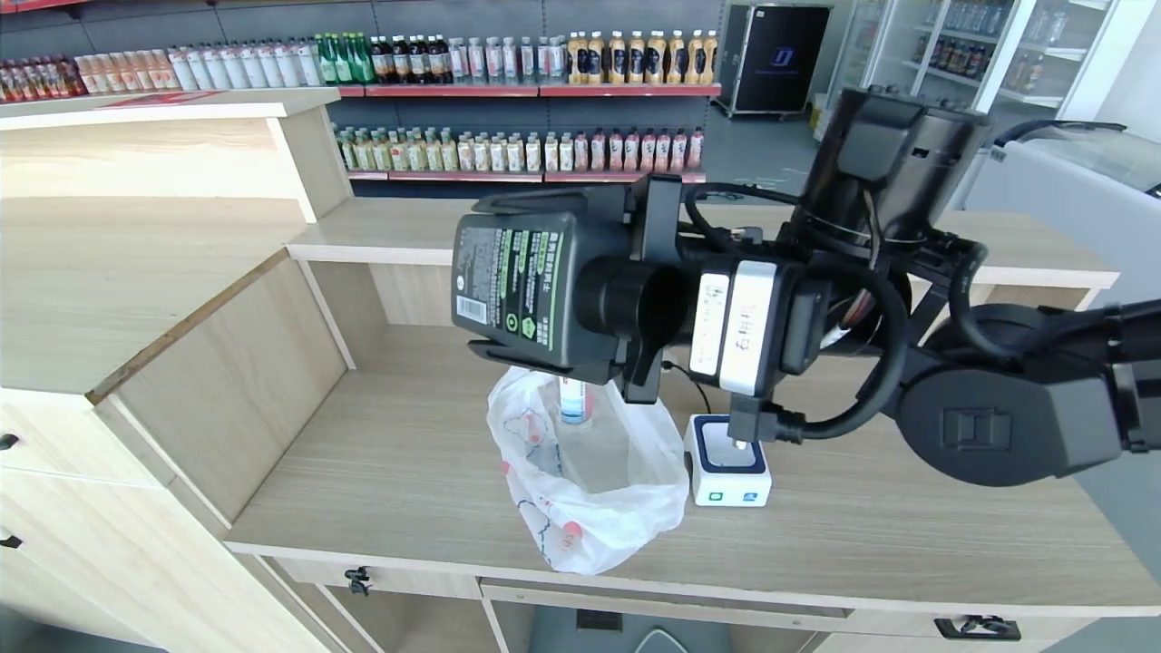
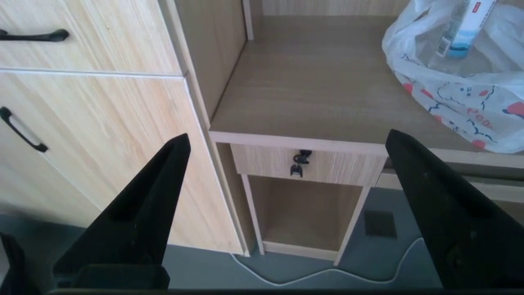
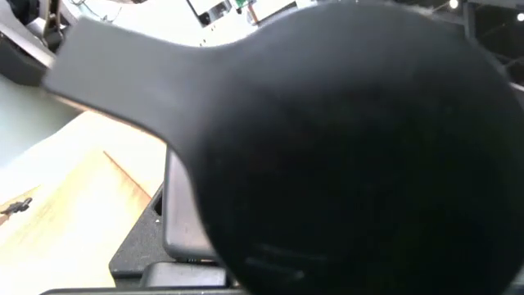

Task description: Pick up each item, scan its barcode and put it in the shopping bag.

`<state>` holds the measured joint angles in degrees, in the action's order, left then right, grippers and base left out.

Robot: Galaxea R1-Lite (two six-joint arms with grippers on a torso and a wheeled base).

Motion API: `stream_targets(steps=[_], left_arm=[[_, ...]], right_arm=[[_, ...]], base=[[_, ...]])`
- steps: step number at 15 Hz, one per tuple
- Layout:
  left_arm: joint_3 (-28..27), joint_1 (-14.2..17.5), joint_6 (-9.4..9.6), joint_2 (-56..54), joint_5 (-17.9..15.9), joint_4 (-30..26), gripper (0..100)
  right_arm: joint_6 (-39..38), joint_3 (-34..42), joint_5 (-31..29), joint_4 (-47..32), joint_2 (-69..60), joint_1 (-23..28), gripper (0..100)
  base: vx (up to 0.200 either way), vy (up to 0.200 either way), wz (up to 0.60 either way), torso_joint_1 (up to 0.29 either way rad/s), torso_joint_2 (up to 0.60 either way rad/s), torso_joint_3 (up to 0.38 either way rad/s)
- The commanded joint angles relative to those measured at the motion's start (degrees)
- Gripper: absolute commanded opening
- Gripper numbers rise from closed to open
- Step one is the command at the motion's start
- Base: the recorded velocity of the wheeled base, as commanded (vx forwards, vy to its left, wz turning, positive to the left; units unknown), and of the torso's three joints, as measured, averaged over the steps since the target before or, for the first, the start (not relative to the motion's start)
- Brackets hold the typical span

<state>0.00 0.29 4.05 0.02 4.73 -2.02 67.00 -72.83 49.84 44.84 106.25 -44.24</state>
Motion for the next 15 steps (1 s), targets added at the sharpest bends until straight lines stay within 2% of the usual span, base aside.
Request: stream_targets(steps=[1, 4, 7, 15], left_arm=[[0.0, 0.0, 0.00, 0.0, 0.0, 0.0, 100], [0.0, 0.0, 0.00, 0.0, 0.0, 0.0, 100], [0.0, 0.1, 0.00, 0.0, 0.0, 0.0, 100], [0.0, 0.1, 0.00, 0.0, 0.0, 0.0, 100]], right_arm=[[0.0, -1.8, 0.0, 0.1, 2.6, -1.6, 0], [0.1, -2.8, 0.1, 0.3, 2.7, -3.0, 0], [-0.1, -2.7, 0.4, 3.9, 2.7, -4.1, 0], [-0.4, -2.3, 2.6, 11.2, 3.7, -3.7, 0]], base=[[0.000, 0.000, 0.00, 0.000, 0.00, 0.000], [0.000, 0.000, 0.00, 0.000, 0.00, 0.000], [0.000, 0.000, 0.00, 0.000, 0.00, 0.000], [0.000, 0.000, 0.00, 0.000, 0.00, 0.000]])
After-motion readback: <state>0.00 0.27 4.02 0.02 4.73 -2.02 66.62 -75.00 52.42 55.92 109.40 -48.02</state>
